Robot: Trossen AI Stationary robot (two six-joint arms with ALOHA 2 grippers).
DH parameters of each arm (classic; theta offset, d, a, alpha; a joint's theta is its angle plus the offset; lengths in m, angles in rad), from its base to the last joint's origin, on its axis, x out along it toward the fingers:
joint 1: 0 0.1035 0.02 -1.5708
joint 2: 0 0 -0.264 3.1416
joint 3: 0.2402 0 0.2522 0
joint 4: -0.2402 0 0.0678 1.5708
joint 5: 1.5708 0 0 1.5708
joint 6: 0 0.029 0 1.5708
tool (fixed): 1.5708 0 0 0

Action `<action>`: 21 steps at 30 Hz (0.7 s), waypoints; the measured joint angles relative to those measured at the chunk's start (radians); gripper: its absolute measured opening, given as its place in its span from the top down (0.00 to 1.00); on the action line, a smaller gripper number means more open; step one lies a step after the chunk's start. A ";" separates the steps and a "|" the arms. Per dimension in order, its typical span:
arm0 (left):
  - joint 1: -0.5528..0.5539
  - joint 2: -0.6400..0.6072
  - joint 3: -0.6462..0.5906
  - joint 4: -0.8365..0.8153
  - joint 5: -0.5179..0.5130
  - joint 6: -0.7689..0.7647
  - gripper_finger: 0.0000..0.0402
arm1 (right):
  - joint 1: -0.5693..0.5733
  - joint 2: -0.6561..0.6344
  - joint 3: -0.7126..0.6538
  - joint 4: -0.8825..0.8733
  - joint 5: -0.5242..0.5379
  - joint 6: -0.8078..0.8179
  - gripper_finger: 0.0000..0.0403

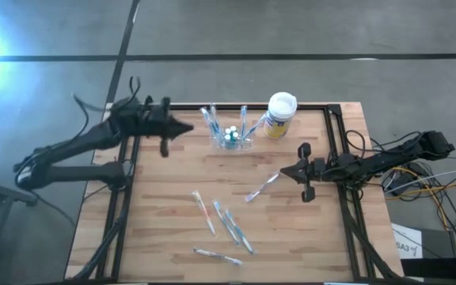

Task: Pick & Place toothbrushing station
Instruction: Put the blue toothbrush into the transparent toothbrush holder

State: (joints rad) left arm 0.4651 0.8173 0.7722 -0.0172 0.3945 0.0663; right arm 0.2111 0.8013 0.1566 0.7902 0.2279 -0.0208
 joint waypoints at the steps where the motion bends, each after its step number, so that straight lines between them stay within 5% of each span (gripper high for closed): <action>1: -0.008 -0.039 -0.056 0.032 0.015 -0.011 0.99 | 0.000 0.000 0.000 -0.002 0.000 0.000 0.98; 11: -0.111 -0.274 -0.540 0.501 0.038 -0.120 1.00 | 0.000 0.001 0.000 -0.050 0.000 0.041 0.98; 21: -0.112 -0.313 -0.674 0.577 0.061 -0.146 1.00 | 0.000 0.001 0.012 -0.132 0.003 0.055 0.98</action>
State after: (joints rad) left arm 0.3534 0.5046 0.0980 0.5597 0.4557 -0.0799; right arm 0.2111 0.8024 0.1689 0.6584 0.2310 0.0338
